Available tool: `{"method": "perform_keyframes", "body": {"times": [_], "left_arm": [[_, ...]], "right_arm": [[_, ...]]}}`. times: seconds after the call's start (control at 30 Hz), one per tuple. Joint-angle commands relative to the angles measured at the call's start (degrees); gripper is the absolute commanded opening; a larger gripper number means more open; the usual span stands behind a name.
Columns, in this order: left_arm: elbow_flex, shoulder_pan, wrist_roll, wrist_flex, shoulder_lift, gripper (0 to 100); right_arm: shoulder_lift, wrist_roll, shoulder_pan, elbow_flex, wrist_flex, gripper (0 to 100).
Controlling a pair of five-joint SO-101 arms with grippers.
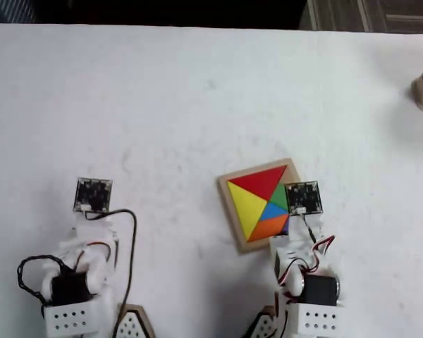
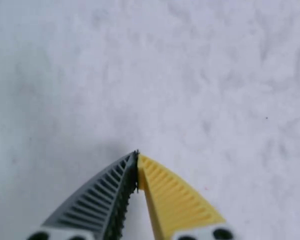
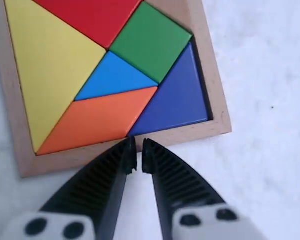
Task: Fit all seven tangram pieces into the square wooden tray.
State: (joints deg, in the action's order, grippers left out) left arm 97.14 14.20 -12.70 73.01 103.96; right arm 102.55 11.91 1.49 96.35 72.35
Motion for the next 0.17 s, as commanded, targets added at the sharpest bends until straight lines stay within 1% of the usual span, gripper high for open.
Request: {"method": "perform_keyframes", "body": {"times": [0.0, 0.13], "left_arm": [[-0.09, -0.66, -0.35, 0.53, 0.57, 2], [-0.09, -0.57, -0.26, 0.53, 0.57, 2]], "right_arm": [[0.57, -0.35, 0.48, 0.53, 0.40, 3.1], [0.57, -0.35, 0.48, 0.53, 0.40, 3.1]]}}
